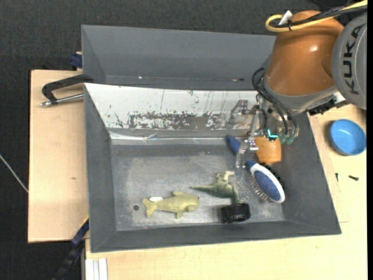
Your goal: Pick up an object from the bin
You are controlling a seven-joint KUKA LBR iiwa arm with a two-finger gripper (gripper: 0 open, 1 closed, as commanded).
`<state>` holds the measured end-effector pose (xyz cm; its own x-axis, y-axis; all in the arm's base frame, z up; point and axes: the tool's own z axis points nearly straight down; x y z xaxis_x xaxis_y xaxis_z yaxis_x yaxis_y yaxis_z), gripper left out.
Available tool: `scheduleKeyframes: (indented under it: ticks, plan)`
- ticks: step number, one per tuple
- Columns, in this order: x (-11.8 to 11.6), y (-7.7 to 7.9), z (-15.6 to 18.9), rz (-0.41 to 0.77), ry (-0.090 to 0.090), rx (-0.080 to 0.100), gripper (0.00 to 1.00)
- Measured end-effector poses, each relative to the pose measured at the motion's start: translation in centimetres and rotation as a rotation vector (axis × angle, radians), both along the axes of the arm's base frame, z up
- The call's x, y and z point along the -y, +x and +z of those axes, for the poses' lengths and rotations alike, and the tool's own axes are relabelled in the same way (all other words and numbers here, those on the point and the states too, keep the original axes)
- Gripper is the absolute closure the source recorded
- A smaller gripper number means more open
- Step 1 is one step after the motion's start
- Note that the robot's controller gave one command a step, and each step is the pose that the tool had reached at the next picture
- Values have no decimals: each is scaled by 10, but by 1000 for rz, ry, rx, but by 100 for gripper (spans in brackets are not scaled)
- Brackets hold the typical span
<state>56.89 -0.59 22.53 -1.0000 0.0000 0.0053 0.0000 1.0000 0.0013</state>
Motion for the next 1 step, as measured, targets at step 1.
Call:
scheduleKeyframes:
  ticks: [1]
  plan:
    - [18, -49, -123, 158, -1, 16, 0]
